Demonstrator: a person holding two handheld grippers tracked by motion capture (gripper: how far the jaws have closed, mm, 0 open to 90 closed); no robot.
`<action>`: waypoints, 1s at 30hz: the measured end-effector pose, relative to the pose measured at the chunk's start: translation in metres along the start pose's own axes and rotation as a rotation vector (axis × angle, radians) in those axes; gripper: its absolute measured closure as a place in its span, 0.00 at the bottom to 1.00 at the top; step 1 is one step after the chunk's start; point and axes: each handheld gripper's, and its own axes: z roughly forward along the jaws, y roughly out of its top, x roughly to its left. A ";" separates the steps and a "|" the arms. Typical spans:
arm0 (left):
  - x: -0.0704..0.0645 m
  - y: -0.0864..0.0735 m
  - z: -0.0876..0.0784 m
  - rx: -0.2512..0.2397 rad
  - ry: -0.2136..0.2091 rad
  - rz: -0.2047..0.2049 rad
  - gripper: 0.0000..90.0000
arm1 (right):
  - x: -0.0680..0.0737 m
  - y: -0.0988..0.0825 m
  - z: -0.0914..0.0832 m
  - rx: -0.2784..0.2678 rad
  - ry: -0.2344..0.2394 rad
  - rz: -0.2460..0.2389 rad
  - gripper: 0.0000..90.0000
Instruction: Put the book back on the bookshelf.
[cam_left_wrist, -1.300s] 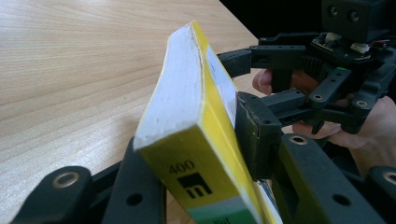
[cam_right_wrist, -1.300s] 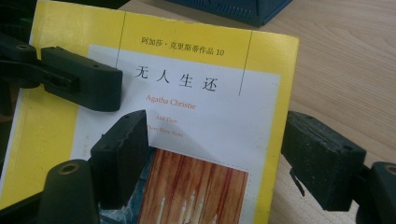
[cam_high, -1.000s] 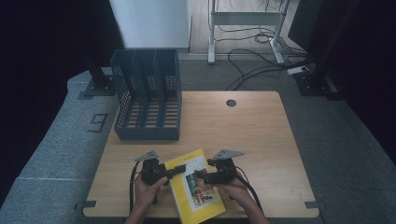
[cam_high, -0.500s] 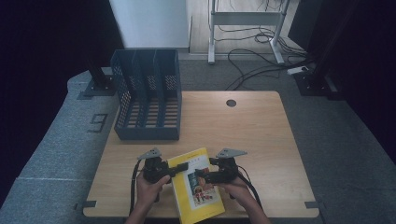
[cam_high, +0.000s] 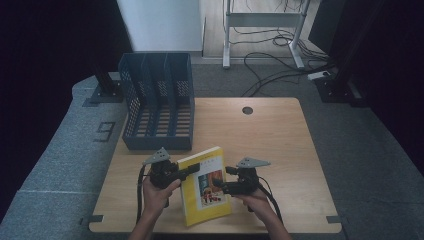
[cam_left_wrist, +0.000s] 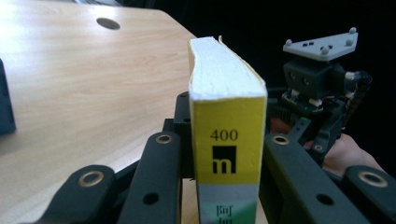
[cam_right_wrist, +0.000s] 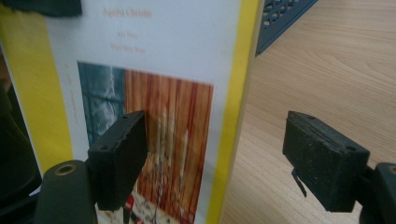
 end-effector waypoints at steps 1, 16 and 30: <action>0.000 0.000 0.000 0.000 0.000 0.000 0.84 | 0.000 0.000 0.000 0.000 -0.002 -0.001 0.24; -0.010 0.025 -0.011 -0.047 0.038 0.079 0.84 | -0.019 -0.007 -0.007 -0.009 -0.027 0.053 0.26; -0.007 0.034 -0.021 -0.090 0.060 0.083 0.84 | -0.042 -0.027 -0.012 0.054 -0.188 0.046 0.26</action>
